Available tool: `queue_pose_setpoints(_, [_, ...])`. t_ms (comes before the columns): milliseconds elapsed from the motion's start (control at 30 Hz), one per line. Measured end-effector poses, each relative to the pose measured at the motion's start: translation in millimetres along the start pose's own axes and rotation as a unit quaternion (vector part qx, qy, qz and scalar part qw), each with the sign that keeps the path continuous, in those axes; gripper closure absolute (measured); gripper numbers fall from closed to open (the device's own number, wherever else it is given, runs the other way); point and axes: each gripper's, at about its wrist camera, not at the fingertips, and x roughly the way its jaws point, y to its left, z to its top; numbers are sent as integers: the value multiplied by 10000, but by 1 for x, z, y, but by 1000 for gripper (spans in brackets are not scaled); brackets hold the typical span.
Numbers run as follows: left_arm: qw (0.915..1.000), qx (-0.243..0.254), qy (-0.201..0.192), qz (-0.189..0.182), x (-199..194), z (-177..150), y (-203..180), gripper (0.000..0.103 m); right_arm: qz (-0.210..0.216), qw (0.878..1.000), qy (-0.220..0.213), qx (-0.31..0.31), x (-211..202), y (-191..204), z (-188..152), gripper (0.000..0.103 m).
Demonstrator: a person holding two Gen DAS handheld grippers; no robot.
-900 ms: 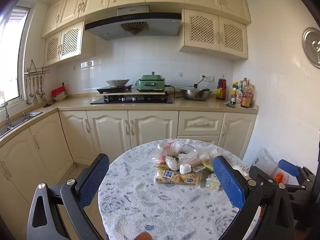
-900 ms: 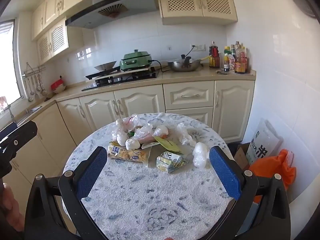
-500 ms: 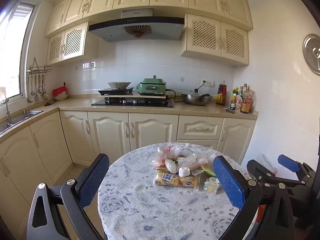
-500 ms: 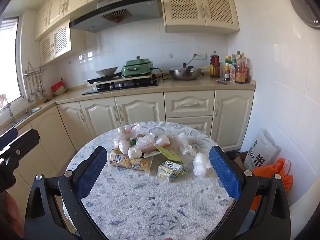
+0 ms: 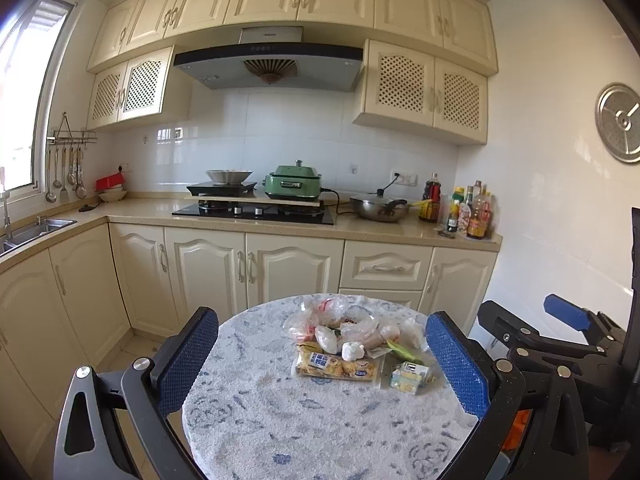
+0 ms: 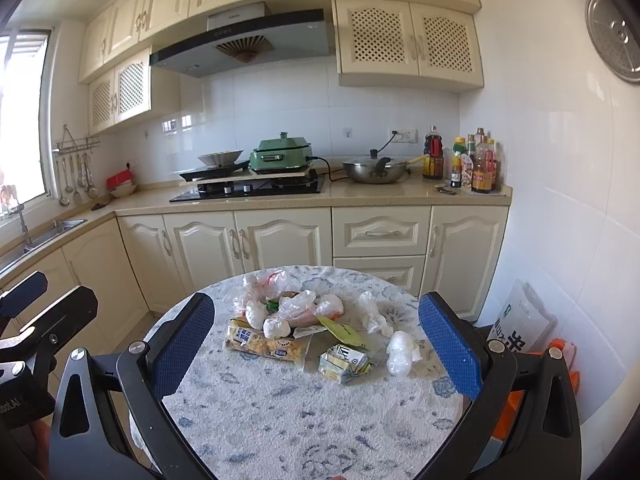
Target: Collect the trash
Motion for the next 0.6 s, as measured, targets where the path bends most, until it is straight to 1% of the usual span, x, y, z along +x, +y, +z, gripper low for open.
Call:
queue_pose_setpoints(233, [10000, -5, -76, -41, -2, 0, -2, 1, 92, 9999, -61, 35, -2, -2, 3, 0])
queue_pose_setpoints(467, [10000, -63, -40, -55, 7, 3, -4, 1, 127, 9999, -83, 49, 0, -5, 1, 0])
queue_pose_setpoints(600, [10000, -54, 45, -59, 15, 5, -6, 1, 181, 9997, -35, 167, 3, -14, 3, 0])
